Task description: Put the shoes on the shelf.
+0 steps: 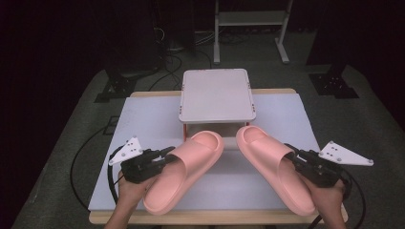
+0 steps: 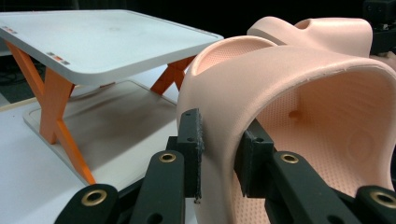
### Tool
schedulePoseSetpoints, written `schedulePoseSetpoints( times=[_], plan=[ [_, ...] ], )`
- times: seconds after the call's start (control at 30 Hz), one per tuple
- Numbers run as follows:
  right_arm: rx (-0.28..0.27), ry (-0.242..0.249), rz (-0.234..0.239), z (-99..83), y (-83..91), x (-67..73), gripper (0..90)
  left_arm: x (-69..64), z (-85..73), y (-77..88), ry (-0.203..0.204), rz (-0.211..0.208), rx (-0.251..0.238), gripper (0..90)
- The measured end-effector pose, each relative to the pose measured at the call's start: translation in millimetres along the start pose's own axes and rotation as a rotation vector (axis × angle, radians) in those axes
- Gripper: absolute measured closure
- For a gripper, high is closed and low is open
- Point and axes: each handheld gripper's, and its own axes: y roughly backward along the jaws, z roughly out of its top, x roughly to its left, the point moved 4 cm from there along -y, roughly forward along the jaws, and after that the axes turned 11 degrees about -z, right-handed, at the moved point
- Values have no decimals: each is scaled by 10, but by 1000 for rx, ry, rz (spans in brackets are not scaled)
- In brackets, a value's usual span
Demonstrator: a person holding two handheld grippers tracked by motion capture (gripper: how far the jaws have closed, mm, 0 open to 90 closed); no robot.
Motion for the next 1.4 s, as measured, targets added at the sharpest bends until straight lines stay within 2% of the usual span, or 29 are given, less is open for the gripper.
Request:
schedulePoseSetpoints(
  times=[0.37, 0.77, 1.4],
  plan=[
    [-20, 3, -4, 170, -73, 26, 797, 64, 151, 56, 15, -9, -29, 739],
    [-30, -4, -12, 311, -182, -6, 796, 153, 349, 45, 1, 0, -20, 739],
    [-21, 7, -11, 560, -408, -50, 796, 411, 516, 26, 18, 37, -18, 739]
  ],
)
